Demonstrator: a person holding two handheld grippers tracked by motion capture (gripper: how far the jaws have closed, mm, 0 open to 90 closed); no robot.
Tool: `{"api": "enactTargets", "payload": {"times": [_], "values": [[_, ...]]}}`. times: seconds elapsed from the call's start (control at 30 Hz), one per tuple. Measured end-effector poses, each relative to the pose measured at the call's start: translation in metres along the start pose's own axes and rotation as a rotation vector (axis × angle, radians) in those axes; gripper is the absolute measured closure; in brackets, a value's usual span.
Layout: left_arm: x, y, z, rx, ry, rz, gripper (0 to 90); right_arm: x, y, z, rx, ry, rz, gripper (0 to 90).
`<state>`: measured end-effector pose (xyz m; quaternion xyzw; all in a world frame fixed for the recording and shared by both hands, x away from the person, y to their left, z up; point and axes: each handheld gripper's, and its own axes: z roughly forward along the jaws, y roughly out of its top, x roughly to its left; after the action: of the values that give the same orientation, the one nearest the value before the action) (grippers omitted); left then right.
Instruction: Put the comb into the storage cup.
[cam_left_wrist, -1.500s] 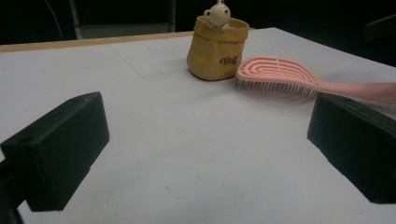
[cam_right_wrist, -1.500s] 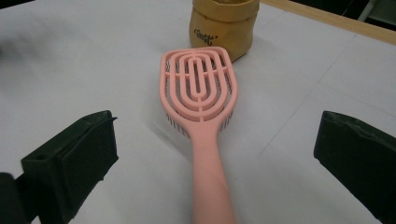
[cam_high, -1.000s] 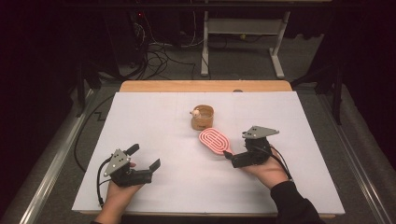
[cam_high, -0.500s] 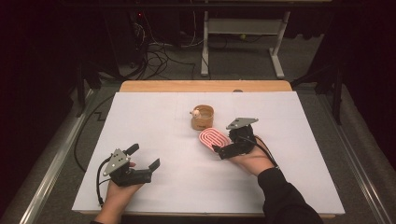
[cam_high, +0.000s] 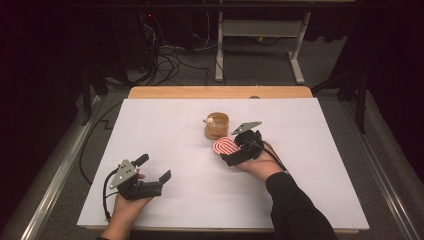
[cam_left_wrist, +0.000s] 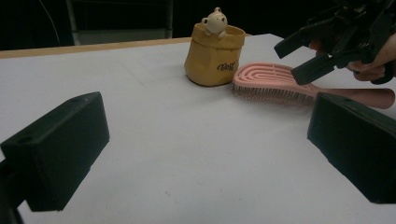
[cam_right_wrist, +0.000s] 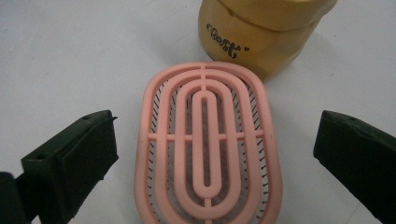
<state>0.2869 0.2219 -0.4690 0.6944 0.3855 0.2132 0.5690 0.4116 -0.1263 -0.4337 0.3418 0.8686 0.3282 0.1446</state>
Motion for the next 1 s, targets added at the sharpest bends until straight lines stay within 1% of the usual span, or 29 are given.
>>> {"api": "enactTargets", "payload": {"times": [0.1, 0.13, 0.3, 0.33, 0.37, 0.5, 0.53, 0.57, 0.67, 0.7, 0.8, 0.9, 1.0], "values": [[0.0, 0.0, 0.0, 0.001, 0.001, -0.003, 0.0, 0.001, -0.001, 0.004, 0.028, 0.0, -0.005, 0.2], [0.0, 0.0, 0.0, 0.0, 0.001, -0.003, 0.0, 0.001, -0.001, 0.005, 0.028, -0.002, -0.017, 0.2], [0.0, 0.0, 0.0, 0.0, 0.001, -0.004, 0.0, 0.001, 0.0, 0.007, 0.047, -0.004, -0.019, 1.1], [0.0, 0.0, 0.0, 0.0, 0.001, -0.004, 0.0, 0.002, 0.0, 0.008, 0.051, -0.006, -0.011, 1.4], [0.0, 0.0, 0.0, 0.0, -0.001, -0.004, 0.0, 0.001, 0.0, 0.008, 0.052, -0.006, -0.023, 1.9], [0.0, 0.0, 0.0, -0.001, -0.003, -0.003, 0.0, 0.001, 0.001, 0.011, 0.075, -0.007, -0.001, 3.3], [0.0, 0.0, 0.0, 0.001, -0.002, -0.001, 0.0, 0.001, 0.001, 0.013, 0.075, -0.005, -0.007, 3.8], [0.001, 0.0, -0.001, -0.001, -0.001, -0.003, 0.0, 0.001, 0.001, 0.013, 0.081, -0.007, -0.003, 4.1], [0.001, 0.0, -0.001, -0.006, -0.001, -0.009, 0.0, 0.002, 0.002, 0.015, 0.091, -0.006, -0.015, 6.1], [0.001, 0.0, -0.001, -0.008, -0.001, -0.01, 0.0, 0.002, 0.003, 0.016, 0.097, -0.004, -0.023, 8.2], [0.002, 0.001, -0.002, -0.006, -0.001, -0.007, 0.0, 0.002, 0.003, 0.017, 0.112, -0.004, -0.031, 11.4], [0.002, 0.0, -0.002, -0.005, 0.0, -0.008, 0.0, 0.001, 0.002, 0.017, 0.121, -0.004, -0.03, 11.8], [0.002, 0.0, -0.002, -0.005, 0.0, -0.008, 0.0, 0.0, 0.002, 0.018, 0.126, -0.002, -0.045, 13.5]]}}
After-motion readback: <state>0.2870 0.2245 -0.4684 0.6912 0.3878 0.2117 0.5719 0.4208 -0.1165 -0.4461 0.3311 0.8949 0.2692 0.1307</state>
